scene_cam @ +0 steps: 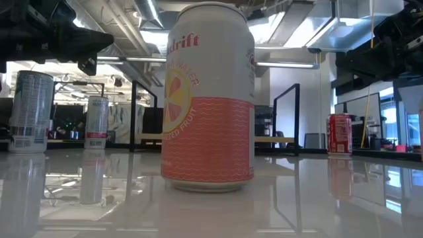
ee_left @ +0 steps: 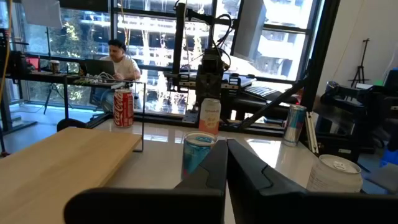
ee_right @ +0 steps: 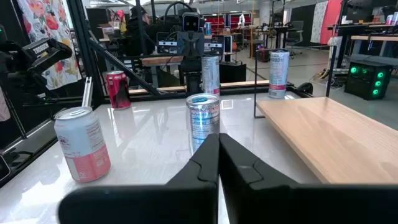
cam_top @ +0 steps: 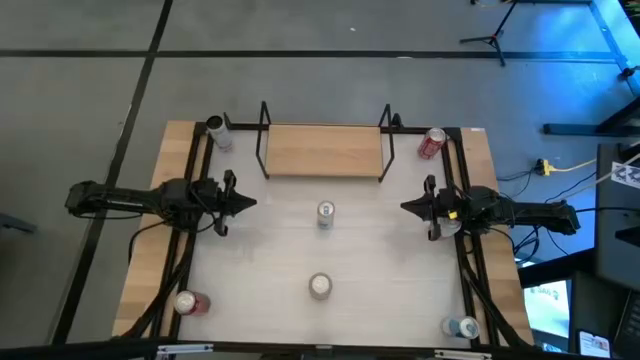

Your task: Place canned beverage on shelf

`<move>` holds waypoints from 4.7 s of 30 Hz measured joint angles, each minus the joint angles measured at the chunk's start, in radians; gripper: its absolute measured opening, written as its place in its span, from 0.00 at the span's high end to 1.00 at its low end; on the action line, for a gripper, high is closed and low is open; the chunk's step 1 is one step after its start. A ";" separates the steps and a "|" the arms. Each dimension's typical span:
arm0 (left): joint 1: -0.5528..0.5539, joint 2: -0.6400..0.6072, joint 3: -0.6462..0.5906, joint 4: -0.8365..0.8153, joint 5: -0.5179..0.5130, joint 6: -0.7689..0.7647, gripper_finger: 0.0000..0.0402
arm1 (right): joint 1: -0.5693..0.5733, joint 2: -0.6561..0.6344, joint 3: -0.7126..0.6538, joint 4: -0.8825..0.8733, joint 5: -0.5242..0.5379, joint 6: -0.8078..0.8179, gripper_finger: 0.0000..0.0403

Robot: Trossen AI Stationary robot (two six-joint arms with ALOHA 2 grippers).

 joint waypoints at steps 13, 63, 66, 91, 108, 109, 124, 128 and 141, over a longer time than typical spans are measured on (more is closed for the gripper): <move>0.000 0.000 0.000 0.000 0.000 0.000 1.00 | 0.000 0.000 0.000 0.000 0.000 0.000 0.99; 0.073 0.422 0.451 -0.094 -0.265 0.185 0.69 | 0.000 0.000 -0.002 0.302 0.116 -0.092 0.99; 0.126 0.545 0.579 -0.237 -0.243 0.166 0.56 | 0.000 0.000 -0.002 0.320 0.116 -0.136 0.99; 0.108 1.110 1.058 -0.486 0.004 0.158 0.32 | 0.000 0.000 0.000 0.583 0.186 -0.223 0.99; 0.081 1.109 1.058 -0.415 -0.041 0.007 0.12 | 0.000 0.000 0.000 0.579 0.184 -0.244 0.99; 0.076 1.109 1.058 -0.415 -0.044 0.020 0.11 | 0.000 0.000 0.000 0.578 0.184 -0.244 0.99; 0.061 1.211 1.115 -0.481 -0.022 0.045 0.09 | 0.000 0.000 0.000 0.577 0.183 -0.240 0.99; 0.090 1.302 1.219 -0.630 0.053 0.025 0.09 | 0.000 0.000 0.000 0.576 0.183 -0.240 0.99; 0.093 1.501 1.416 -0.929 0.088 0.079 0.09 | 0.000 0.000 0.000 0.556 0.183 -0.240 0.99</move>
